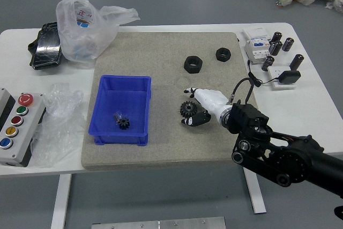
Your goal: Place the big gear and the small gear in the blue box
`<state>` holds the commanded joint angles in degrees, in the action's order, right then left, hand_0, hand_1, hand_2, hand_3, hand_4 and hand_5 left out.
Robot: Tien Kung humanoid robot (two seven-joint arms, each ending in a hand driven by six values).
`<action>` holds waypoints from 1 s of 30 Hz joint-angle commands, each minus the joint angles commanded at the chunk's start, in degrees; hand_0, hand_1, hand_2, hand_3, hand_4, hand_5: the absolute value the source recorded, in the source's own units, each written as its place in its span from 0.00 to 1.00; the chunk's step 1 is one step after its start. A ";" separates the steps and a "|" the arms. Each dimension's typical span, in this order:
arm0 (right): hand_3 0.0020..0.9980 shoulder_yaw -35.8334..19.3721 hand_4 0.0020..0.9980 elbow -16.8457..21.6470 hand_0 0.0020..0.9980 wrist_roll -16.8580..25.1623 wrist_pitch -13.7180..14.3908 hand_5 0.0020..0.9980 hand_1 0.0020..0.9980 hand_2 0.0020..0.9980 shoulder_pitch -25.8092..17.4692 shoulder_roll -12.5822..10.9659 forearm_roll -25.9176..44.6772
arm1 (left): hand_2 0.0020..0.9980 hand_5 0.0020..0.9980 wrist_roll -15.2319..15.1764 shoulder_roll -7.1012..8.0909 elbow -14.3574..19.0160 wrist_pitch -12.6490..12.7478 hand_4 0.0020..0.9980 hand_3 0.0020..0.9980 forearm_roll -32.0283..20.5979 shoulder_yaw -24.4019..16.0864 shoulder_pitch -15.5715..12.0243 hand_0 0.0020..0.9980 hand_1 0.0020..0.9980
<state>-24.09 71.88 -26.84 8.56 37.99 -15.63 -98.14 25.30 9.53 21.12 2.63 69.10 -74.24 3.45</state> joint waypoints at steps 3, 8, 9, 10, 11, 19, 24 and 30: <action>0.58 0.67 0.45 -0.62 0.35 0.45 0.83 0.00 0.58 0.50 -0.03 0.24 -0.40 | 0.59 0.46 -0.11 -0.04 -0.02 0.05 0.65 0.67 -0.14 0.12 0.04 0.69 0.61; 0.42 0.82 0.36 -1.03 0.32 0.90 2.07 0.00 0.50 0.37 -0.02 0.00 -1.58 | 0.59 0.46 -0.23 -0.08 -0.05 0.09 0.64 0.67 -0.30 0.24 0.08 0.69 0.61; 0.40 0.82 0.29 -1.15 0.32 0.99 2.29 0.00 0.50 0.34 -0.01 -0.08 -1.72 | 0.59 0.46 -0.27 -0.08 -0.06 0.11 0.64 0.67 -0.34 0.27 0.11 0.69 0.61; 0.40 0.82 0.29 -1.24 0.32 1.06 2.46 0.00 0.50 0.34 0.00 -0.15 -1.84 | 0.59 0.46 -0.29 -0.07 -0.07 0.11 0.64 0.67 -0.32 0.27 0.13 0.69 0.61; 0.40 0.83 0.29 -1.25 0.32 1.21 2.73 0.00 0.50 0.34 0.04 -0.25 -2.00 | 0.59 0.46 -0.33 -0.07 -0.07 0.13 0.64 0.67 -0.34 0.28 0.14 0.69 0.61; 0.40 -0.22 0.27 1.87 0.32 3.31 5.55 0.00 0.49 0.34 3.55 -0.62 -4.68 | 0.59 0.46 -0.31 -0.06 -0.03 0.16 0.64 0.67 -0.28 0.24 0.06 0.69 0.61; 0.40 0.73 0.27 3.95 0.33 5.48 7.25 0.00 0.49 0.34 7.87 2.09 -5.61 | 0.59 0.46 -0.18 -0.04 0.03 0.11 0.64 0.67 -0.03 0.12 0.04 0.69 0.61; 0.42 4.09 0.32 5.52 0.40 9.44 9.50 0.00 0.50 0.36 10.44 5.56 -4.27 | 0.59 0.46 -0.08 -0.08 0.07 0.02 0.64 0.67 0.28 0.03 0.29 0.69 0.61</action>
<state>-20.00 77.39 -17.41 18.06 48.44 -10.08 -102.41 25.22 9.45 21.18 2.65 69.38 -74.22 3.74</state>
